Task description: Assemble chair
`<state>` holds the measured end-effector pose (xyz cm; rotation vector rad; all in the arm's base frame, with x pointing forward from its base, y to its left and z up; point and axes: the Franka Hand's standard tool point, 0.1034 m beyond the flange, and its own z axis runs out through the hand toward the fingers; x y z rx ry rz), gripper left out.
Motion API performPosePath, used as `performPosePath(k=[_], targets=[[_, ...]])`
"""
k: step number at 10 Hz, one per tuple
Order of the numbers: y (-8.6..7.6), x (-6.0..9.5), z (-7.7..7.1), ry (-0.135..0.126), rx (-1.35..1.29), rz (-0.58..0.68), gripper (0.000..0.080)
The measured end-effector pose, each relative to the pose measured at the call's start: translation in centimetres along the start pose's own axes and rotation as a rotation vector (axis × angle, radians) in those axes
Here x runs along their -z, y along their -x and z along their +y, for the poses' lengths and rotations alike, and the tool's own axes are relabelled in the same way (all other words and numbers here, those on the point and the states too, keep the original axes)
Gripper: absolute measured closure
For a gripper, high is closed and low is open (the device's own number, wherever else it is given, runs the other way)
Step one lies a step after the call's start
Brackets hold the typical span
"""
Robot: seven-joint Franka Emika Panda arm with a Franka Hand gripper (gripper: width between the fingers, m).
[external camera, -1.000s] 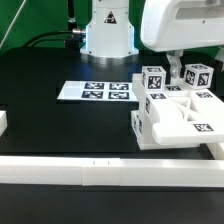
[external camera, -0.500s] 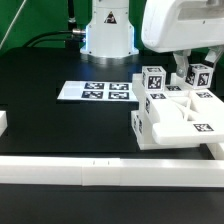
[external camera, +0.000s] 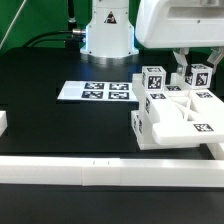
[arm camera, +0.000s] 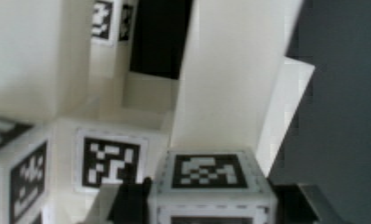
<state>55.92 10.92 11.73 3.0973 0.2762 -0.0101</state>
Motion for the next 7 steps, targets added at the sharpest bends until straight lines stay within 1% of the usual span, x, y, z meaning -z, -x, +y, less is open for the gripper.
performPosePath(k=[2,4,7], targets=[[0.11,-0.04,-0.22,-0.001,-0.2,0.014,0.0515],[-0.07,-0.04,-0.4,-0.022,-0.448,0.037,0.0515],[-0.14,-0.03,-0.5,-0.031,-0.615,0.039,0.0515]])
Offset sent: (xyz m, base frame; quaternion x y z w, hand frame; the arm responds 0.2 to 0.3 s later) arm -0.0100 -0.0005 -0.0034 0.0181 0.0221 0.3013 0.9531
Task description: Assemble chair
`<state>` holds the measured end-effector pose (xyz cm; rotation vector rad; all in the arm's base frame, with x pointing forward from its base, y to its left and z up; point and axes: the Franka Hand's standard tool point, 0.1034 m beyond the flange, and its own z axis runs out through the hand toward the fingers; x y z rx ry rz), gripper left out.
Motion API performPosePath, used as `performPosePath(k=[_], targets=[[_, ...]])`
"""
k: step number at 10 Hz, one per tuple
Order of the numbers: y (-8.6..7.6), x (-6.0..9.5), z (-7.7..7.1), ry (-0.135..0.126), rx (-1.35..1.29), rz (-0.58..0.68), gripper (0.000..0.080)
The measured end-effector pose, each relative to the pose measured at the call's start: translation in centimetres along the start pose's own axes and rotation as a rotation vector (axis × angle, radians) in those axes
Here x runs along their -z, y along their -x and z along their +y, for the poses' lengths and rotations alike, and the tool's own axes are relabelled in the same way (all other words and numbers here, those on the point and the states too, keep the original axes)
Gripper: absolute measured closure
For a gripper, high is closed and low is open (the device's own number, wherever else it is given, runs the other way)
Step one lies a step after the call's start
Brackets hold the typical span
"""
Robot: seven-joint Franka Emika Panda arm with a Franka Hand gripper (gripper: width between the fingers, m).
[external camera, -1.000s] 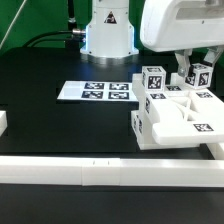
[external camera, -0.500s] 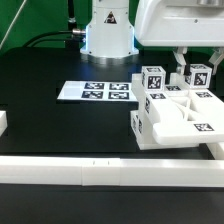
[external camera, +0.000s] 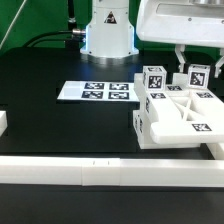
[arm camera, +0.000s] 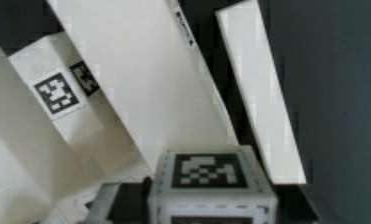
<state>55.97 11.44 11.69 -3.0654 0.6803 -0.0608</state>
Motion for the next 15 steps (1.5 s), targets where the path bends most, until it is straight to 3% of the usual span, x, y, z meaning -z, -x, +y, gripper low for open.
performPosePath(k=[3,7,10,11,12,13,14,15], targets=[[0.1,0.0,-0.2,-0.009,-0.233,-0.007,0.0515],[0.7,-0.1,-1.1,-0.055,-0.66,-0.034,0.0515],[0.6,-0.1,-1.2,-0.065,-0.863,-0.054,0.0515],[0.7,-0.1,-1.2,-0.064,-0.859,-0.054,0.0448],[0.7,-0.1,-1.2,-0.064,-0.817,-0.053,0.0448],[0.7,-0.1,-1.3,-0.064,-0.788,-0.054,0.0265],[0.6,0.0,-1.4,-0.065,-0.76,-0.053,0.0176],[0.6,0.0,-1.4,-0.066,-0.695,-0.051,0.0176]])
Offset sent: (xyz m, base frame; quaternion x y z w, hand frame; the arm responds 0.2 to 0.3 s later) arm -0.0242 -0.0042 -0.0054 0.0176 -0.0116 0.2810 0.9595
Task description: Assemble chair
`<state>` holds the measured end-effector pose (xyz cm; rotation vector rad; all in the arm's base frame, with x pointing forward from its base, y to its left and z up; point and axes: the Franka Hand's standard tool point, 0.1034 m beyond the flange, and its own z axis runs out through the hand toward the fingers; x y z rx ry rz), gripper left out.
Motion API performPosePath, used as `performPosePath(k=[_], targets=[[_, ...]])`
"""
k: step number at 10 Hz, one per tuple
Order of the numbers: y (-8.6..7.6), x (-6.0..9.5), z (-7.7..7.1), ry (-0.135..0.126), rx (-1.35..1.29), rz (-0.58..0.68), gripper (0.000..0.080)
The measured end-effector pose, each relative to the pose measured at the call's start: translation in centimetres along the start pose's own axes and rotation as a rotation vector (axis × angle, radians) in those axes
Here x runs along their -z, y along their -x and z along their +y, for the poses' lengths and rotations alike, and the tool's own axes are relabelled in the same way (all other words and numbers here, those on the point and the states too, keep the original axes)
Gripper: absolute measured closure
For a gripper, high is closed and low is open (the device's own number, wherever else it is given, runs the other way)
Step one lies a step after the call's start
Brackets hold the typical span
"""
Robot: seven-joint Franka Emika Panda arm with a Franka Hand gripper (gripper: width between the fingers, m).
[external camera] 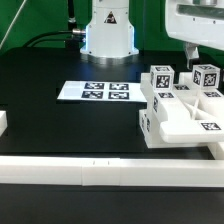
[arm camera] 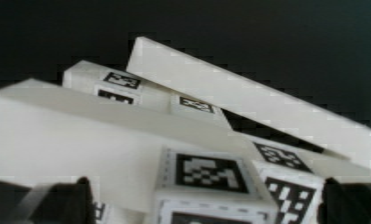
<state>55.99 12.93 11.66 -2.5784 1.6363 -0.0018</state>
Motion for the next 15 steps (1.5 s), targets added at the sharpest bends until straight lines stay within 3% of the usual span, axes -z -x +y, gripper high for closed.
performPosePath(k=[6,12,14,15], targets=[[-0.23,-0.26,0.07,0.011,0.576,0.011,0.015],[-0.57,-0.11,-0.28,0.068,1.148,0.041,0.015],[-0.42,-0.15,-0.38,0.074,1.234,0.052,0.015],[-0.54,-0.14,-0.35,0.074,1.233,0.052,0.0265]])
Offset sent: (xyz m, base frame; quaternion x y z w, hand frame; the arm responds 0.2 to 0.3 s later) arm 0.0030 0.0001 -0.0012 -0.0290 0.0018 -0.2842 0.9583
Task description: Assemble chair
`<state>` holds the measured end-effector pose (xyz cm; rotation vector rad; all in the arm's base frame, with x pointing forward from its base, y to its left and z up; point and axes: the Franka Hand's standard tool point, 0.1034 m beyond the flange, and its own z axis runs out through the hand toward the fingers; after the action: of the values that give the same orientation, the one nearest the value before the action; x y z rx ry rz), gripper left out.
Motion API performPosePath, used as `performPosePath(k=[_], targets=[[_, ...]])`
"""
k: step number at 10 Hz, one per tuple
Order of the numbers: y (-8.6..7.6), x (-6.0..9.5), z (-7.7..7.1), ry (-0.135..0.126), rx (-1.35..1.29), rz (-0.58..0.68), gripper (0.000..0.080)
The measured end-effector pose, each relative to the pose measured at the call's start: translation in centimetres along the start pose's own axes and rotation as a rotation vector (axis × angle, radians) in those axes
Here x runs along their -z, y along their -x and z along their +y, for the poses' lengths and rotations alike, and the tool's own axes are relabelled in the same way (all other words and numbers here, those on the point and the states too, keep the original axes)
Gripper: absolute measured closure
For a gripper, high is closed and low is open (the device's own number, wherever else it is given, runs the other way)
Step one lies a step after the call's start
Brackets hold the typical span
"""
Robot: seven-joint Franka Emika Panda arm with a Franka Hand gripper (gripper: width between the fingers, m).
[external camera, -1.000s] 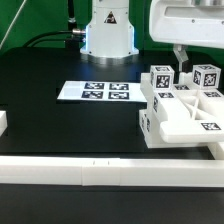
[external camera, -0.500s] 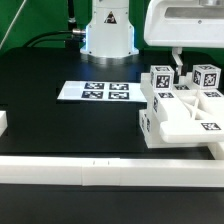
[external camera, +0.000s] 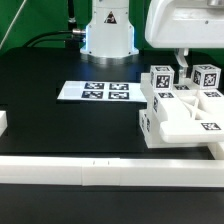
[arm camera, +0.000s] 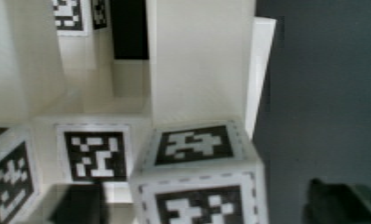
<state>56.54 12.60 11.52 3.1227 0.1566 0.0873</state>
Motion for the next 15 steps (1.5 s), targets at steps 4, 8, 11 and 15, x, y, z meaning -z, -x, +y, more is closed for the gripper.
performPosePath(k=[4,8,11,15], targets=[[0.0,0.0,0.01,-0.001,-0.032,0.0,0.0516],[0.05,-0.05,-0.07,-0.022,-0.43,0.029,0.0516],[0.09,-0.02,-0.12,-0.043,-0.685,0.055,0.0515],[0.0,0.06,-0.05,-0.075,-1.017,0.038,0.0515]])
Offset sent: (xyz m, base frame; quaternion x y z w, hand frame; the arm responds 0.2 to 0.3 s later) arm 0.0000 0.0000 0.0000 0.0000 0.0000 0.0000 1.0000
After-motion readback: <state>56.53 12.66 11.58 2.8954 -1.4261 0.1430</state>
